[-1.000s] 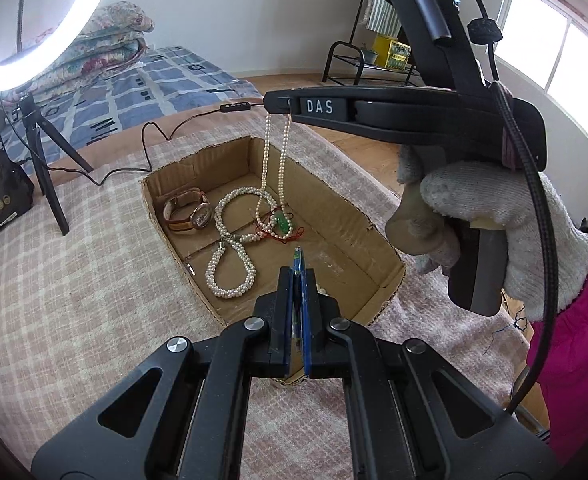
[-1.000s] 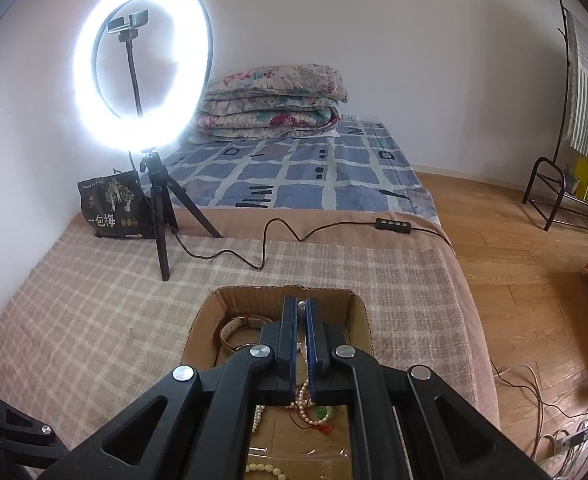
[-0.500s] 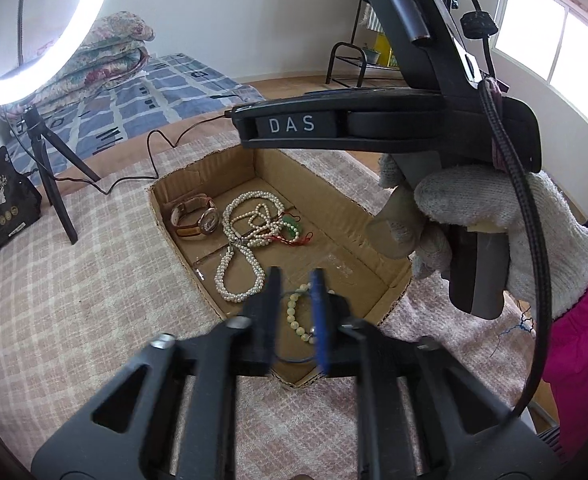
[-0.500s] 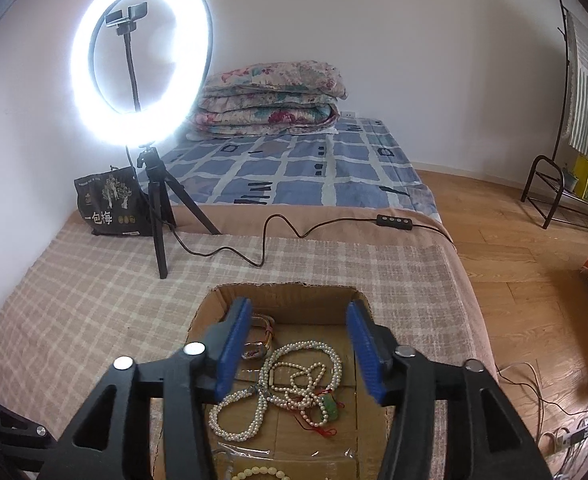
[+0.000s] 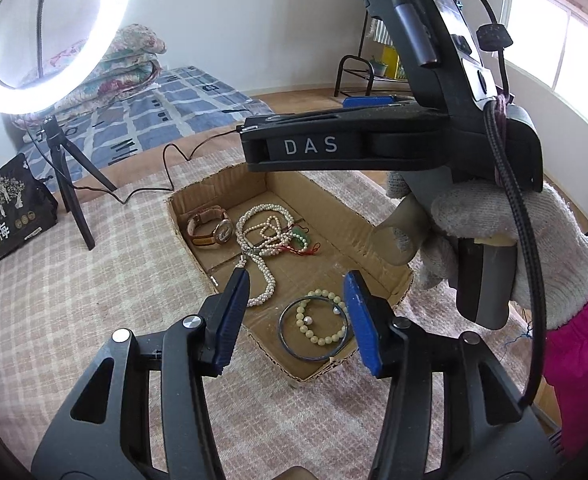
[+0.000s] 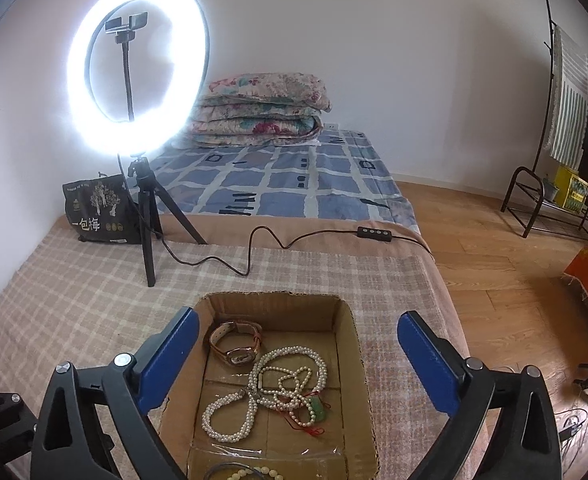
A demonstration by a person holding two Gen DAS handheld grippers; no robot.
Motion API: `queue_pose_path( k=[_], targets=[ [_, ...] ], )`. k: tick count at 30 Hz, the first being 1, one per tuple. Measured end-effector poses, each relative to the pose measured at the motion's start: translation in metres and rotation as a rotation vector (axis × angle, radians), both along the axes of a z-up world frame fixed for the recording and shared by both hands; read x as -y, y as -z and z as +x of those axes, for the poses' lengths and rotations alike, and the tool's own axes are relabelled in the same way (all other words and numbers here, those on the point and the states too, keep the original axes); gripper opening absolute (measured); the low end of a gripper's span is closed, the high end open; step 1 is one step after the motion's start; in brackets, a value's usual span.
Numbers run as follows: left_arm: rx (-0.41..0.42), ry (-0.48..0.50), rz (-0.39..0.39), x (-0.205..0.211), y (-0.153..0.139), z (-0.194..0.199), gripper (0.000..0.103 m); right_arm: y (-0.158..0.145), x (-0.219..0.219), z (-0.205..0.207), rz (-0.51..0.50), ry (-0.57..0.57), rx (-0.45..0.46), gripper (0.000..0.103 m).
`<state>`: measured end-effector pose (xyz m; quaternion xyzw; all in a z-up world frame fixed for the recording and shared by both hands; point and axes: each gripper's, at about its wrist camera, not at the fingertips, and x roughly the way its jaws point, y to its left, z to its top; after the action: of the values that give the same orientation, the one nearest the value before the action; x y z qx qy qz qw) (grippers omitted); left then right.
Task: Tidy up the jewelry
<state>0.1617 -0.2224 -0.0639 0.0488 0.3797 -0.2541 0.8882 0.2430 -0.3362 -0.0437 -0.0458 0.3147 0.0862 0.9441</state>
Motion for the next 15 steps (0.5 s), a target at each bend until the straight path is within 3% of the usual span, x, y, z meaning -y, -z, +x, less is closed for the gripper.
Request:
queue_pose_path(
  k=[15],
  targets=[
    [0.044, -0.026, -0.021, -0.025, -0.025, -0.026, 0.058, -0.025, -0.009, -0.037, -0.025, 0.036, 0.035, 0.103]
  ],
)
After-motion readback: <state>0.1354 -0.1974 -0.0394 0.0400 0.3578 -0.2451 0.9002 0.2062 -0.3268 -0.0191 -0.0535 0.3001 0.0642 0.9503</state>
